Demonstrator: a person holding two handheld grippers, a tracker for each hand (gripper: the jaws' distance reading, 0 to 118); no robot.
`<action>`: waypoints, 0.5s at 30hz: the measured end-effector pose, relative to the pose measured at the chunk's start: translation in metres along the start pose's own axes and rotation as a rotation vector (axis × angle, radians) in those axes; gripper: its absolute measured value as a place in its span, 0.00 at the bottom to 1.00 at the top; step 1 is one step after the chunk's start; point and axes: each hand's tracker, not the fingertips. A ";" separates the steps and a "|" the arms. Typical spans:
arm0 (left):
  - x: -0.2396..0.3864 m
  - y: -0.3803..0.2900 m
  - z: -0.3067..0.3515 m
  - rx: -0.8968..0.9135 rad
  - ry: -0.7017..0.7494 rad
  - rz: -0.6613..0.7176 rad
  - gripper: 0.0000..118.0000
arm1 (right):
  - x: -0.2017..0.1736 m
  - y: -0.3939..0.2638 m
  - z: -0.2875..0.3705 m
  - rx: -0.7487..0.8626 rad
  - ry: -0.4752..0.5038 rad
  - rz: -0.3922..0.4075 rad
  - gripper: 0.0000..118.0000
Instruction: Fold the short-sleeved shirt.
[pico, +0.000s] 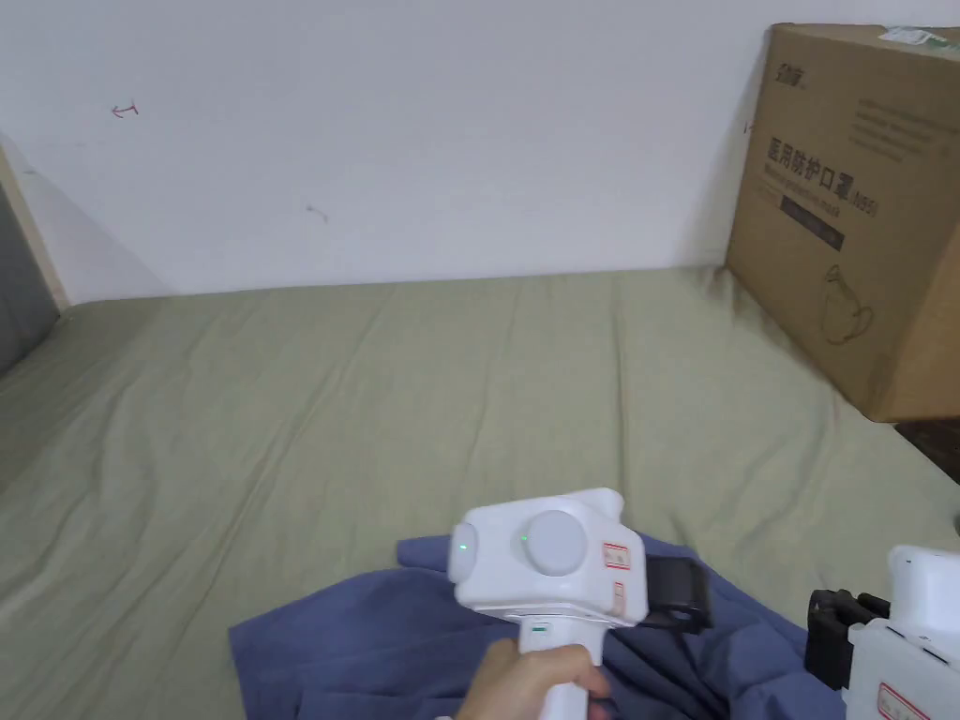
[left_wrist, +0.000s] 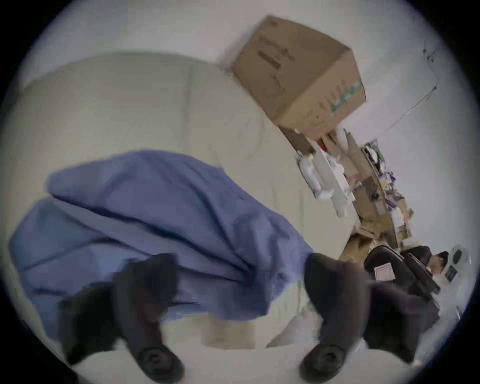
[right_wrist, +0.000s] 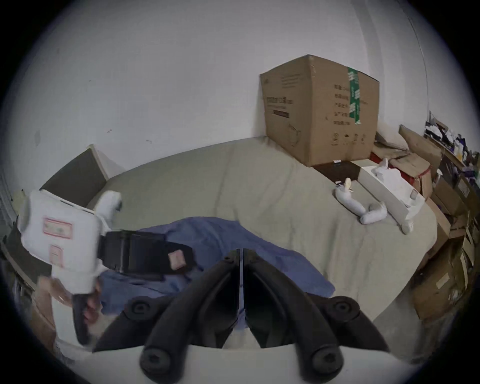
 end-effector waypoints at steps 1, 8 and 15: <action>-0.012 -0.003 0.014 0.032 0.028 -0.002 0.07 | -0.006 -0.001 -0.001 -0.001 0.014 0.004 0.03; -0.117 -0.061 0.057 -0.029 0.276 0.112 0.00 | -0.047 -0.015 -0.019 -0.072 0.097 0.058 0.03; -0.214 -0.023 0.121 0.051 0.523 0.230 0.55 | -0.084 -0.005 -0.052 -0.092 0.139 0.133 0.03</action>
